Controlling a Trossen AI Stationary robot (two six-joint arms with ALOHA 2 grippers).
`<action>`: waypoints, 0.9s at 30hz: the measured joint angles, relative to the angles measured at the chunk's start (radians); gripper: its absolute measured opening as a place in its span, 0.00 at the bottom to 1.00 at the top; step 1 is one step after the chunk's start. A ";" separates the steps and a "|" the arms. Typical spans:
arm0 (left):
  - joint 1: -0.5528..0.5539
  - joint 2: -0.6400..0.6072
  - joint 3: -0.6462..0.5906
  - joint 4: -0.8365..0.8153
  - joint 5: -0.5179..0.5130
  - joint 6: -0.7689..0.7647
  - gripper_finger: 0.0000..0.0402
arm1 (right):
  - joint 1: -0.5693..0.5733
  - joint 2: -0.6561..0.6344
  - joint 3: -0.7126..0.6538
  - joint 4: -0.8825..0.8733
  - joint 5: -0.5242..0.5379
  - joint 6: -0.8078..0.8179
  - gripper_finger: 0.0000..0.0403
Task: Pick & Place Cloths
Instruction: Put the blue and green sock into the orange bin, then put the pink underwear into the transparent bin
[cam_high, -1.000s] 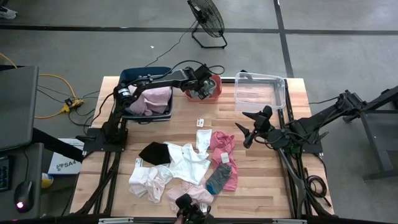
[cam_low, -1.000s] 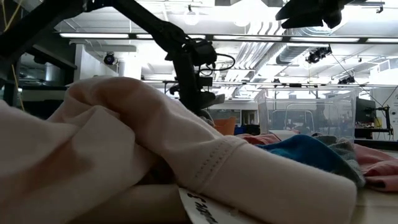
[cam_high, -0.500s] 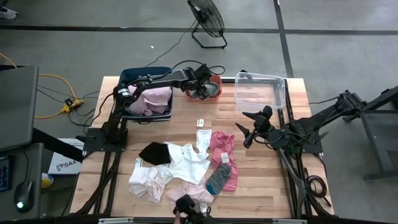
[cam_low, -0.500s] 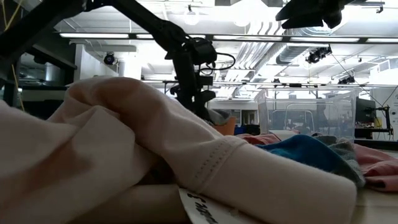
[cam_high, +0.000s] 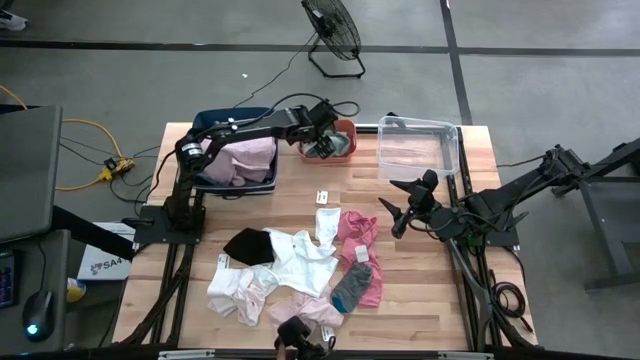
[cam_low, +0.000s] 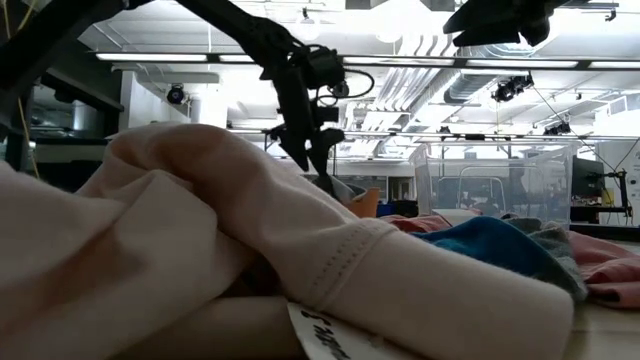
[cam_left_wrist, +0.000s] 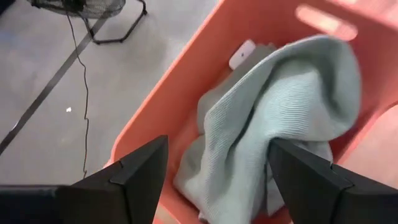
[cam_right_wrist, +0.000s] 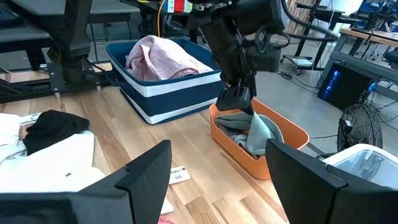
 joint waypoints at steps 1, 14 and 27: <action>-0.001 -0.006 0.000 -0.001 0.006 -0.002 0.67 | 0.000 0.000 0.000 0.000 0.000 0.000 0.62; 0.000 -0.011 0.000 -0.003 0.045 -0.063 0.67 | 0.000 0.000 0.000 0.000 0.000 0.000 0.62; 0.027 -0.008 0.000 0.000 0.120 -0.229 0.67 | 0.000 0.000 0.000 0.000 0.000 0.008 0.62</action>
